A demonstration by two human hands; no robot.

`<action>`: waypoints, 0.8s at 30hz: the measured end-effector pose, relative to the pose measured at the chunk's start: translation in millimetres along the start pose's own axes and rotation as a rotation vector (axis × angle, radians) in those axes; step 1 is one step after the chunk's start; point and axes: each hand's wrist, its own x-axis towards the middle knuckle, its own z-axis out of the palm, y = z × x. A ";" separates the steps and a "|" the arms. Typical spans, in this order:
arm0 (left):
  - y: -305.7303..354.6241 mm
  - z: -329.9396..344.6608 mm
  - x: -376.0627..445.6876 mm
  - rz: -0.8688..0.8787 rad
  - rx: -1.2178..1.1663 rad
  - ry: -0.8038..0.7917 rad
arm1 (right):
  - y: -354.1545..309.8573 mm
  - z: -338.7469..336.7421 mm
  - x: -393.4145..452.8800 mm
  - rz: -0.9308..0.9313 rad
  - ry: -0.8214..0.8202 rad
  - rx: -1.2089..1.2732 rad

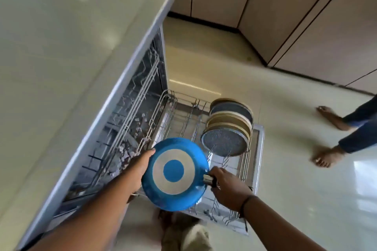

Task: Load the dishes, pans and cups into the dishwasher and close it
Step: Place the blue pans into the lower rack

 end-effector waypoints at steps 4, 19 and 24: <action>-21.7 -7.5 70.3 -0.018 0.020 0.154 | 12.3 64.2 59.3 0.031 -0.057 0.026; -53.5 -20.5 220.4 -0.014 0.147 0.214 | 53.6 155.3 158.9 -0.030 -0.150 -0.064; -61.5 -24.4 243.6 0.035 0.269 0.318 | 38.8 172.0 176.1 -0.115 -0.114 -0.103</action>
